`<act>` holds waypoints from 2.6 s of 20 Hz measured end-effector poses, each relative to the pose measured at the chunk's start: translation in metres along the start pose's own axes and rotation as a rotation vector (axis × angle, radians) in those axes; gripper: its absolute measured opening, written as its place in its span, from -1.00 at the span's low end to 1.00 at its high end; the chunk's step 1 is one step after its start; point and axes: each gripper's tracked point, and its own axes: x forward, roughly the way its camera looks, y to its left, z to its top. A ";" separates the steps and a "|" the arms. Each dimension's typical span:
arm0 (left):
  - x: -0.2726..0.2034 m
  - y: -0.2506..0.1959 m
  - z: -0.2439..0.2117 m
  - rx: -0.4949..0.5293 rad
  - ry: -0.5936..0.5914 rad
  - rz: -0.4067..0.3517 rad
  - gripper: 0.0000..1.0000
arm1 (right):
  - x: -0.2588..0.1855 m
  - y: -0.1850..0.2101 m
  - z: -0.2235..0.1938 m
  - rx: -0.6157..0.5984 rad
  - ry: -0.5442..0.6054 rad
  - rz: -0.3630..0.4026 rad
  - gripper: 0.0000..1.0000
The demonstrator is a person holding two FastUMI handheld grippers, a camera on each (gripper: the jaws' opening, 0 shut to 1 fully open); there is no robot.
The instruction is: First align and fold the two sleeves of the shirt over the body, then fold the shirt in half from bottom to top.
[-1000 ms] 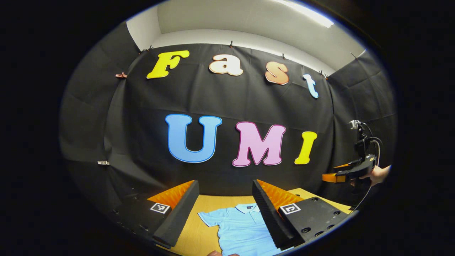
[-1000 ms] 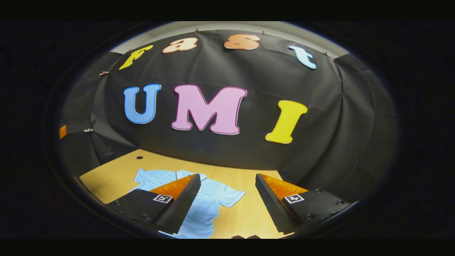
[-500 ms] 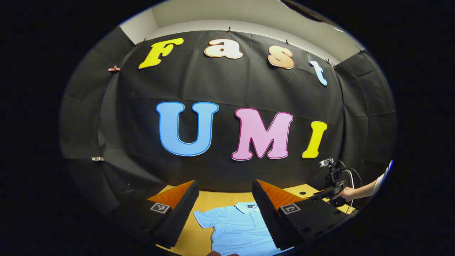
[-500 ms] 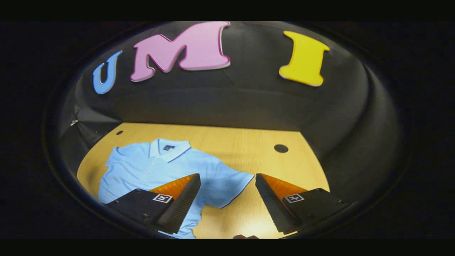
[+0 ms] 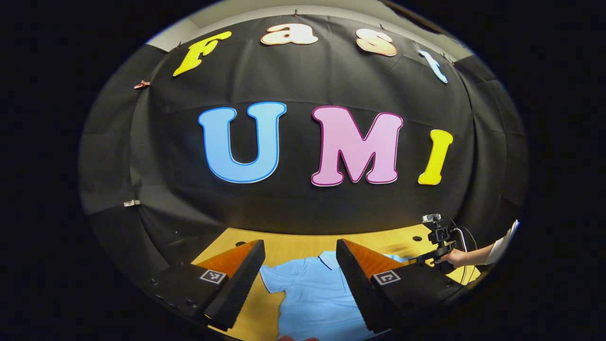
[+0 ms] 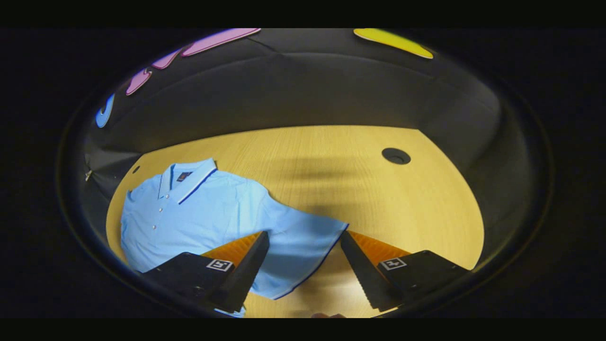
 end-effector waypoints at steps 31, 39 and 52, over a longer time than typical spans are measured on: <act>0.151 0.087 -0.146 -0.114 0.331 0.026 0.94 | -0.117 0.134 0.029 0.055 -0.123 0.276 0.94; 0.229 0.125 -0.294 -0.071 0.708 0.141 0.94 | -0.178 0.046 0.018 0.095 -0.184 0.136 0.95; 0.244 0.090 -0.324 0.004 0.811 0.090 -0.65 | -0.169 0.037 0.009 0.158 -0.157 0.156 0.96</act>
